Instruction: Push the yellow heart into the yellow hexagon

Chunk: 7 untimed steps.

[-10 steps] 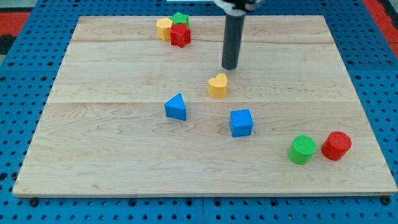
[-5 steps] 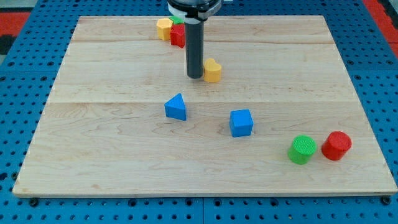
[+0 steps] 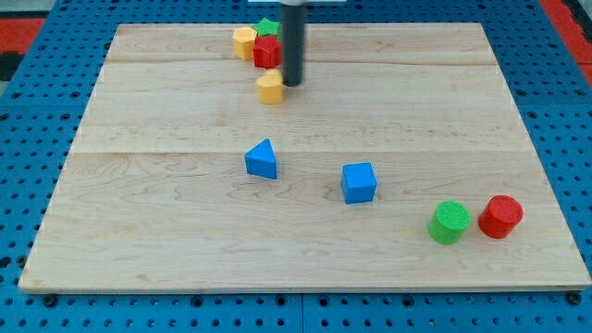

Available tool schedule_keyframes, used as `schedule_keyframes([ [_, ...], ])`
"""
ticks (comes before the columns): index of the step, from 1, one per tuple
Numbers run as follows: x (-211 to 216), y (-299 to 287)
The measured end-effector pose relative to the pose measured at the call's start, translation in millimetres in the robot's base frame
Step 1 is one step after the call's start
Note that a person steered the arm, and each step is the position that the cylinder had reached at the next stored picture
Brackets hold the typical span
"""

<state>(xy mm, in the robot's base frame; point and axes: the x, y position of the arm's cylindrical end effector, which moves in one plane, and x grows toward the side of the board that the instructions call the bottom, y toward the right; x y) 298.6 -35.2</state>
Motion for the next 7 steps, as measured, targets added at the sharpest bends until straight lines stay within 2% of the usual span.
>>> schedule_keyframes([
  [1, -8.0, -24.6],
  [3, 76.1, 68.7],
  [4, 74.8, 43.7],
  [5, 41.5, -1.0],
  [6, 30.8, -33.0],
  [7, 49.5, -49.1],
])
